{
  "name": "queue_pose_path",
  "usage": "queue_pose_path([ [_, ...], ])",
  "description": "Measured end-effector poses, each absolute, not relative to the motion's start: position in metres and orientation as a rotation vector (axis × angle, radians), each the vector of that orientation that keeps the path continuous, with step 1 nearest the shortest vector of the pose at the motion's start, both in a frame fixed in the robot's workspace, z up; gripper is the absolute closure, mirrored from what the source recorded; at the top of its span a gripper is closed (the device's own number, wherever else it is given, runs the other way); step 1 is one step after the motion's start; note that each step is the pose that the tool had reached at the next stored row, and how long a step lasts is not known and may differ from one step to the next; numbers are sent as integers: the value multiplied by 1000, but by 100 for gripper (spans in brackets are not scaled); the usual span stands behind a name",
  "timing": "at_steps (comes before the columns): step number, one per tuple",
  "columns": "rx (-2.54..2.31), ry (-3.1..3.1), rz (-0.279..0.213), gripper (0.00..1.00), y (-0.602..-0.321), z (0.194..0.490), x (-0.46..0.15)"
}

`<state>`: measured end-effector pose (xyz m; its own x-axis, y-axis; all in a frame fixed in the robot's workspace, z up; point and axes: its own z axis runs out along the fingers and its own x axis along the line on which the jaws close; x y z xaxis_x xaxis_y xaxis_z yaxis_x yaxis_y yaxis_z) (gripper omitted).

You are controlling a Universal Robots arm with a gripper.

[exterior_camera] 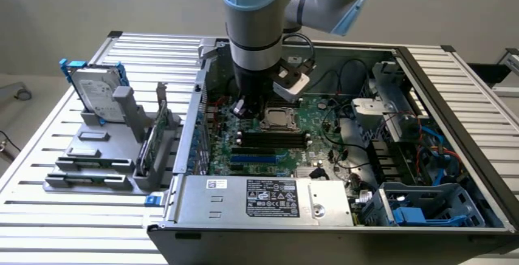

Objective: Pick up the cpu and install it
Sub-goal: 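Install the first cpu locking lever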

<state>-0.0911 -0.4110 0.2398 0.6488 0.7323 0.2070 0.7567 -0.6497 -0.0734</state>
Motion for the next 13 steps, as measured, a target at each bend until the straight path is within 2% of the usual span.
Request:
queue_pose_path([
  [13,-2718,-1237,-237,89,-413,247,-84],
])
